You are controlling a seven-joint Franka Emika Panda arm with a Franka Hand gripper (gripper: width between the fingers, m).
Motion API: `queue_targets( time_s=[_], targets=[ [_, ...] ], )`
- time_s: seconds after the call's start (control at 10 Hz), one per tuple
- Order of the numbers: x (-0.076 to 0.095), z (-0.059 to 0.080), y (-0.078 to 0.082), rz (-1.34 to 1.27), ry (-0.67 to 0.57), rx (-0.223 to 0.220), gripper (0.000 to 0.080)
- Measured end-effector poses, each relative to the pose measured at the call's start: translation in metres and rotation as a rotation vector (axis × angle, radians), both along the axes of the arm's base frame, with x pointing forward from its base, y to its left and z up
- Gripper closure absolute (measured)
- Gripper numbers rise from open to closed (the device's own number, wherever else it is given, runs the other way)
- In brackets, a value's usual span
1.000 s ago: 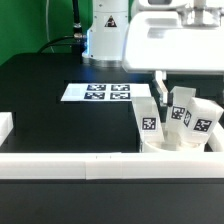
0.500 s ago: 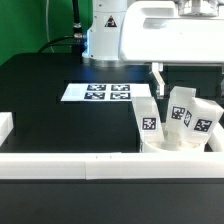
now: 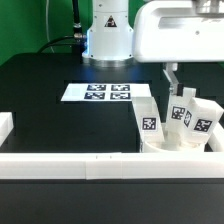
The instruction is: Assemble stool
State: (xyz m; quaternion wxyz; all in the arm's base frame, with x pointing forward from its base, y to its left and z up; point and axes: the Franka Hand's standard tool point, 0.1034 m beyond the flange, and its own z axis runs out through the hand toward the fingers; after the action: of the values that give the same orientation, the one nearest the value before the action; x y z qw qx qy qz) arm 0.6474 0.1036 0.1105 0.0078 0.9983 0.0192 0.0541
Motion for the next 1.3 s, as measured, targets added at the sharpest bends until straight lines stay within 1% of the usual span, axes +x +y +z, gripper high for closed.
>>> queue_targets(
  time_s=[0.1, 0.2, 0.3, 0.4, 0.5, 0.8, 0.9, 1.1, 1.2, 1.3],
  targets=[
    [-0.006, -0.001, -0.002, -0.004, 0.087, -0.002, 0.015],
    [-0.002, 0.0, -0.002, -0.006, 0.115, -0.003, 0.015],
    [0.001, -0.002, -0.003, -0.002, 0.089, -0.007, 0.015],
    [-0.001, -0.01, -0.007, 0.01, 0.085, -0.025, 0.015],
    [-0.004, -0.015, -0.008, 0.009, 0.088, -0.027, 0.015],
    [-0.002, -0.02, -0.004, 0.033, 0.067, -0.04, 0.015],
    [-0.001, -0.019, -0.004, 0.042, 0.067, -0.041, 0.015],
    [0.001, -0.018, -0.005, 0.054, 0.067, -0.044, 0.0408],
    [0.001, -0.018, -0.005, 0.053, 0.067, -0.044, 0.0408],
    [0.001, -0.018, -0.005, 0.053, 0.066, -0.044, 0.0464]
  ],
)
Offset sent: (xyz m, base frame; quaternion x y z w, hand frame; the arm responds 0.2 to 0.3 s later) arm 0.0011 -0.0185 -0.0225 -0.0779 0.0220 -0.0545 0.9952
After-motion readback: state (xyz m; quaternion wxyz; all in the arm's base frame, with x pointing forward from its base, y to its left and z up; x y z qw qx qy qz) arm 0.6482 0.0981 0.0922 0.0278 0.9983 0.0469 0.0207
